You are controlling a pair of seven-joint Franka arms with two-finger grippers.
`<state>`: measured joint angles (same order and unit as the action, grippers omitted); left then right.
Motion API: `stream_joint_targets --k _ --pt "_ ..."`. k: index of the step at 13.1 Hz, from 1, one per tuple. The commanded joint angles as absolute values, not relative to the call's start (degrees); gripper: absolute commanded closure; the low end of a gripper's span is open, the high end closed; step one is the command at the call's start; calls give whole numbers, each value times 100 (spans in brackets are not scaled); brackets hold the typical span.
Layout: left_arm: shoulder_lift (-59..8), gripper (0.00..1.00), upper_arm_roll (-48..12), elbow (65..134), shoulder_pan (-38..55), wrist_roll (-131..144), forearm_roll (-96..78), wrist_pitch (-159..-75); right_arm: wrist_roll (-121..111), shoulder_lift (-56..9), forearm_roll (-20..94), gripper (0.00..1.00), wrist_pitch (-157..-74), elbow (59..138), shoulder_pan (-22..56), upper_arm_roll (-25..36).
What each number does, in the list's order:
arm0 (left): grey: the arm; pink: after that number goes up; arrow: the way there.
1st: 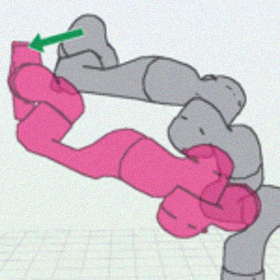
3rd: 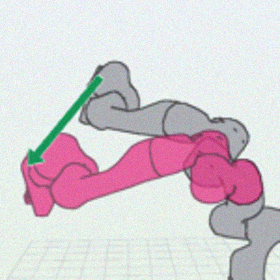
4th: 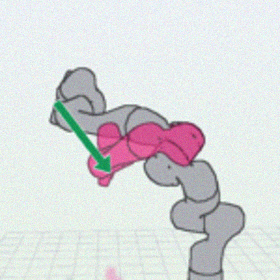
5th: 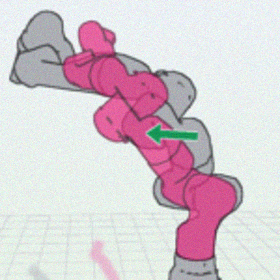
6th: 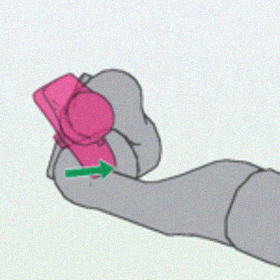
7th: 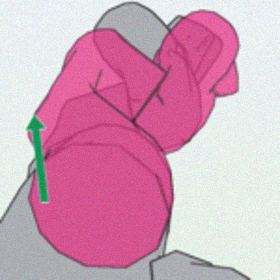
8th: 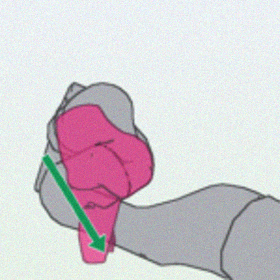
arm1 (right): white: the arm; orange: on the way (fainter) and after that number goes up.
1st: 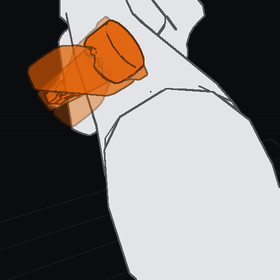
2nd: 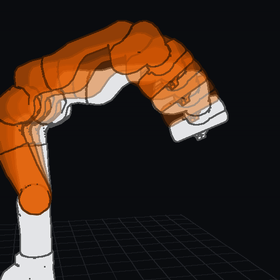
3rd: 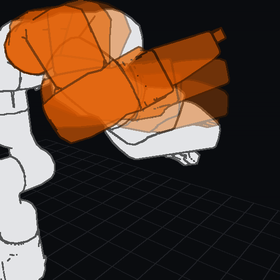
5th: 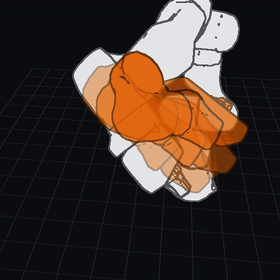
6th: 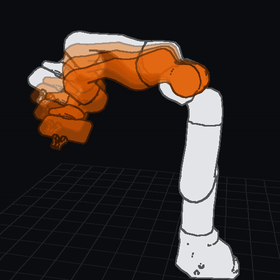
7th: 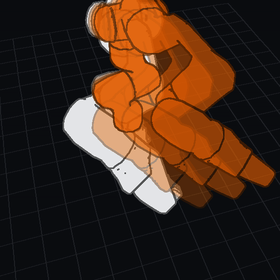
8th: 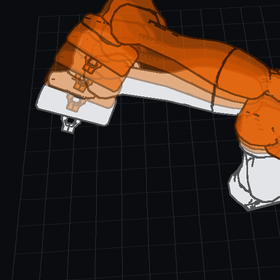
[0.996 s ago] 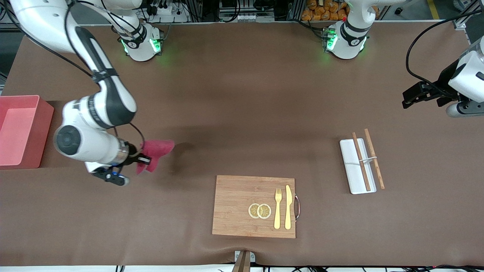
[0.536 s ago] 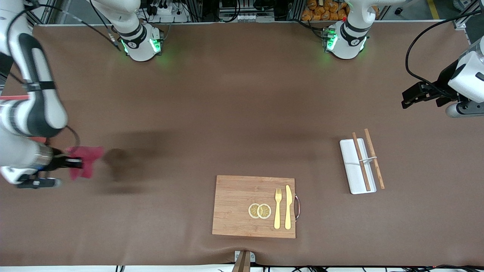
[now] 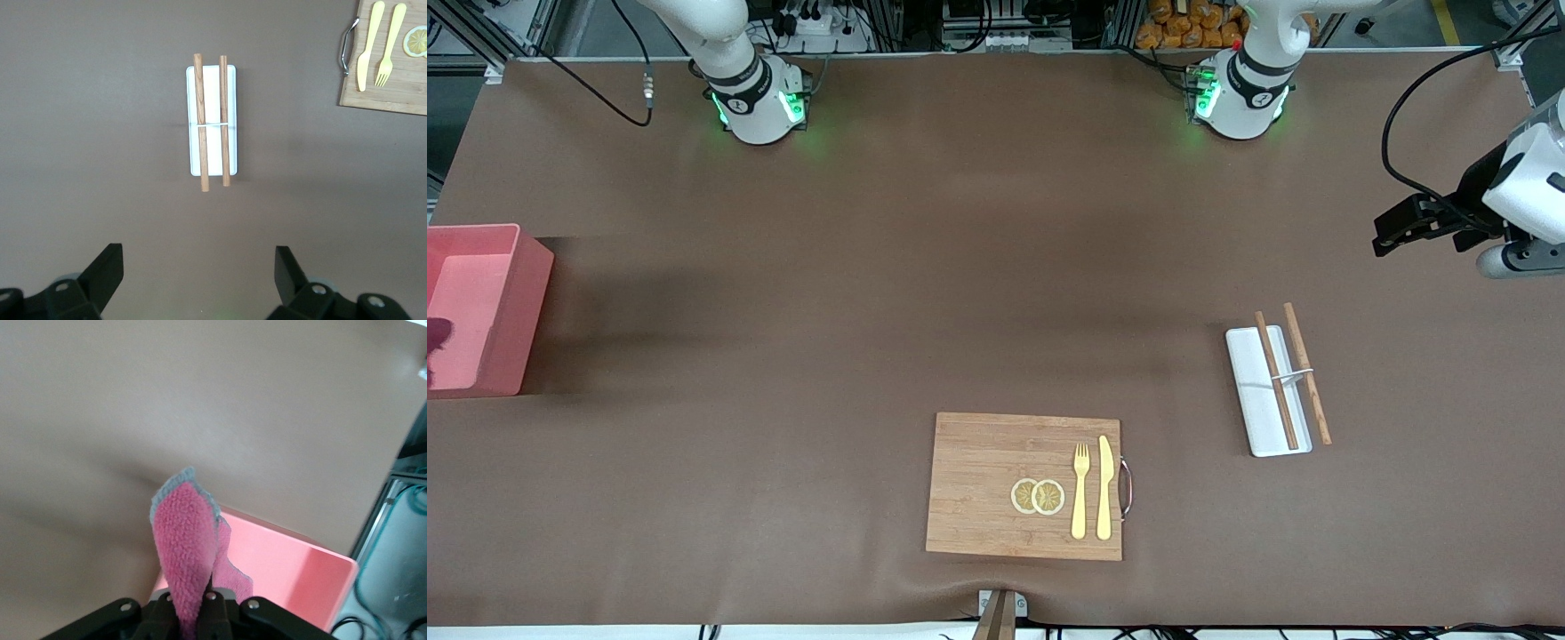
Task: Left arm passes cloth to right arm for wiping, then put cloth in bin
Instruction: 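Move the cloth over the pink bin and open the right gripper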
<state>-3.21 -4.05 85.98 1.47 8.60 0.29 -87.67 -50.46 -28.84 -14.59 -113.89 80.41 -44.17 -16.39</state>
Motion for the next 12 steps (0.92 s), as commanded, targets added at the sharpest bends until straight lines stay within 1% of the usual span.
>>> stream_joint_targets --k 1,2,3,4,5,6,8,9,10,12 --pt "-281 0 -369 8613 141 817 -70 -8763 -5510 -3163 -1591 100 -11512 7901 -4815 -1784" --pt "-281 0 -378 8613 141 826 -70 -8754 -5511 -3303 -1591 100 -11766 7927 -4860 -1784" --pt "-273 0 -369 8605 141 826 -70 -8754 -5511 -3487 -1582 96 -12012 7945 -4930 -1758" --pt "-272 0 -369 8604 141 817 -70 -8754 -5519 -3681 -1573 81 -12102 7954 -5035 -1749" --pt "-281 0 -369 8604 132 809 -70 -8754 -5537 -3752 -1573 31 -12085 7972 -5062 -1740" --pt "-281 0 -369 8613 132 809 -70 -8754 -5555 -3762 -1565 0 -12059 8033 -5089 -1749" --pt "-281 0 -369 8622 141 800 -70 -8763 -5677 -3727 -1547 0 -12024 8033 -5133 -1749" --pt "-281 0 -369 8613 141 800 -70 -8754 -5660 -3683 -1495 0 -11832 8025 -5133 -1766" --pt "-273 0 -369 8622 141 791 -70 -8754 -5599 -3604 -1485 0 -11412 7964 -5089 -1793" --pt "-272 0 -369 8622 141 791 -70 -8754 -5381 -3175 -1477 0 -10866 7980 -4897 -1828"
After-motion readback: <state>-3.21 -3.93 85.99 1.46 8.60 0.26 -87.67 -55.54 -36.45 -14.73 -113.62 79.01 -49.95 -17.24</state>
